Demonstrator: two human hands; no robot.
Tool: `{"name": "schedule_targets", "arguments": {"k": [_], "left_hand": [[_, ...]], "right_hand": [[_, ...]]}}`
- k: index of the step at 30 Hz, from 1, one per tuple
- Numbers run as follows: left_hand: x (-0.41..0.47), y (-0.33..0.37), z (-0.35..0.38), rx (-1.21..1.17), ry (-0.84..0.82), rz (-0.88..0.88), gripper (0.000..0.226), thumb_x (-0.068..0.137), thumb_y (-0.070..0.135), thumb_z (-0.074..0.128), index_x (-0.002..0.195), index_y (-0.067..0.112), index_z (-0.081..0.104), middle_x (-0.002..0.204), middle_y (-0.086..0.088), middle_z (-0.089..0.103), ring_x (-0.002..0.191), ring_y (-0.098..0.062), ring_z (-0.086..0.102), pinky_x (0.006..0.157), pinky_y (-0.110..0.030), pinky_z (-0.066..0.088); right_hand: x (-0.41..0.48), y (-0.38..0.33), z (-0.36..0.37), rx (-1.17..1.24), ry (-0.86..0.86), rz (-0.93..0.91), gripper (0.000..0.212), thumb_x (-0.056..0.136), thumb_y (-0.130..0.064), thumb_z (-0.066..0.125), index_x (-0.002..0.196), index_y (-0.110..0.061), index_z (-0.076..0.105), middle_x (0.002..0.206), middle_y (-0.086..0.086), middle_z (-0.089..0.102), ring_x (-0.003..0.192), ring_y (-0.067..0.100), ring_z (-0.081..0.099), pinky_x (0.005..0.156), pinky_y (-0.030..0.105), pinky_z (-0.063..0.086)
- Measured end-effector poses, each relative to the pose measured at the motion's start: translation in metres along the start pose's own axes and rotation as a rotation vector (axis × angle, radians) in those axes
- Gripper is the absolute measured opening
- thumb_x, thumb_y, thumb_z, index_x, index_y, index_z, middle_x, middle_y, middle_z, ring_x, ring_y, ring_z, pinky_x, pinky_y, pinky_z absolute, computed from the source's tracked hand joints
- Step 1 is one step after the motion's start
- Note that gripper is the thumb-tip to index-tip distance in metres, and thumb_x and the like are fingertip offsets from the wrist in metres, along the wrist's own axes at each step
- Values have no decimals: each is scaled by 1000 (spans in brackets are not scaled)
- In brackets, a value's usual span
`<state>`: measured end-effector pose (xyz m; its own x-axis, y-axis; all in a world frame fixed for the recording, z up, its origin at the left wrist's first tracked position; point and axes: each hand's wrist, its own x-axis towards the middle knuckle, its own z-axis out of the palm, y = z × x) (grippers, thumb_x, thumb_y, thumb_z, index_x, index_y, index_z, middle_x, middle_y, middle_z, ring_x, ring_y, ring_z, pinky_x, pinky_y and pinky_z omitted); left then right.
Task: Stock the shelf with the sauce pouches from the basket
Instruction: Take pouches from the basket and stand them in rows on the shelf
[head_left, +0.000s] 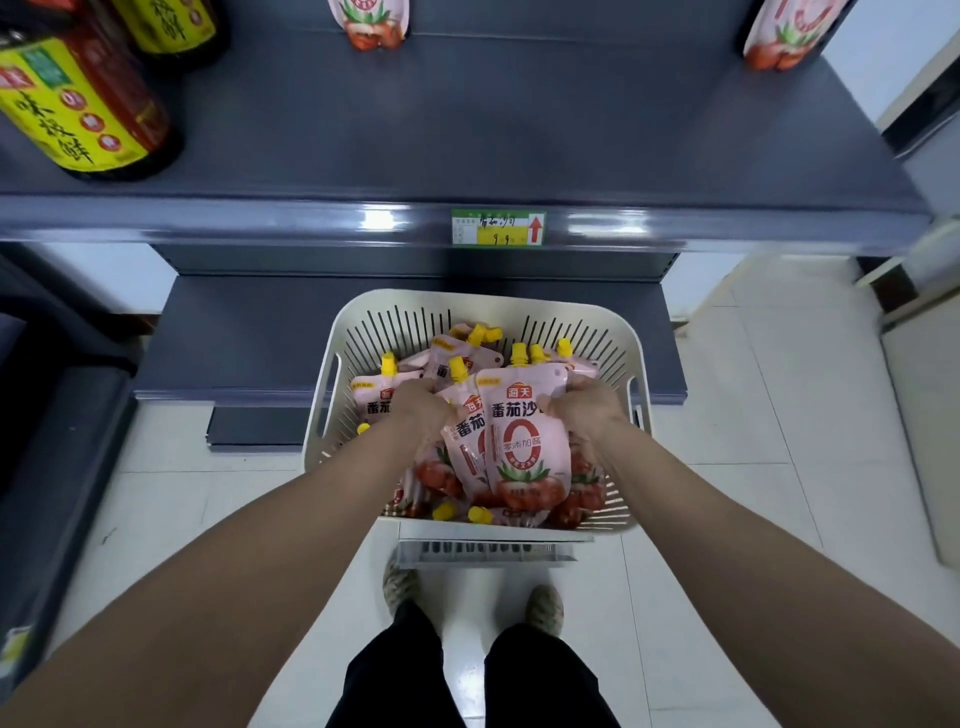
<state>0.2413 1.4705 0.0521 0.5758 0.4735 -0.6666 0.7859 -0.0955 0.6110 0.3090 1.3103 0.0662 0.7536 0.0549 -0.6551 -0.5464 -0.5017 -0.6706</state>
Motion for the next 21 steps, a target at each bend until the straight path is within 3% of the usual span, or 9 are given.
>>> {"name": "schedule_targets", "arguments": {"k": [3,6,9,12,16,18,21], "left_hand": [[-12,12,-11,-6,-2,68,52,78,9,72,125,2,53,121,-12,58,105,-25,58,80,-29,47],[-29,32,-29,44,17,165,21,76,5,73,92,9,60,95,-8,57,87,-19,51,73,-26,40],[-48,58,-49,91,75,273,29,74,3,73,62,12,49,69,-5,51,70,-21,48,58,-25,38],[-73,85,-68,106,142,392,34,73,3,72,56,15,45,63,-2,49,68,-21,47,60,-29,41],[-99,124,-95,48,246,533,36,74,1,72,56,15,44,61,-2,46,55,-13,42,43,-16,35],[-106,144,-110,6,304,598,36,73,-1,72,55,15,45,59,-2,46,55,-14,40,47,-20,33],[-109,174,-134,-117,356,655,34,73,-4,72,56,15,49,61,-3,56,56,-15,50,54,-22,41]], "right_hand": [[-20,-18,-6,-5,-11,-139,24,88,-6,65,112,-6,66,108,7,70,98,24,67,89,36,56],[-37,-46,-20,-5,-10,-348,15,87,-4,64,101,1,66,102,17,72,86,27,69,81,40,57],[-52,-80,-40,67,-31,-508,13,87,-2,63,98,2,65,99,19,73,87,34,71,78,50,59],[-65,-119,-60,187,-4,-644,14,87,3,60,101,4,63,99,21,70,83,27,68,77,44,58],[-74,-170,-86,256,83,-747,14,85,0,56,95,-5,64,94,12,70,83,24,69,71,40,58],[-71,-193,-97,318,89,-772,13,84,0,55,88,-10,62,90,11,71,84,28,71,73,45,59],[-65,-227,-106,388,78,-812,18,86,1,55,79,-16,58,81,1,68,76,19,69,75,43,60]]}}
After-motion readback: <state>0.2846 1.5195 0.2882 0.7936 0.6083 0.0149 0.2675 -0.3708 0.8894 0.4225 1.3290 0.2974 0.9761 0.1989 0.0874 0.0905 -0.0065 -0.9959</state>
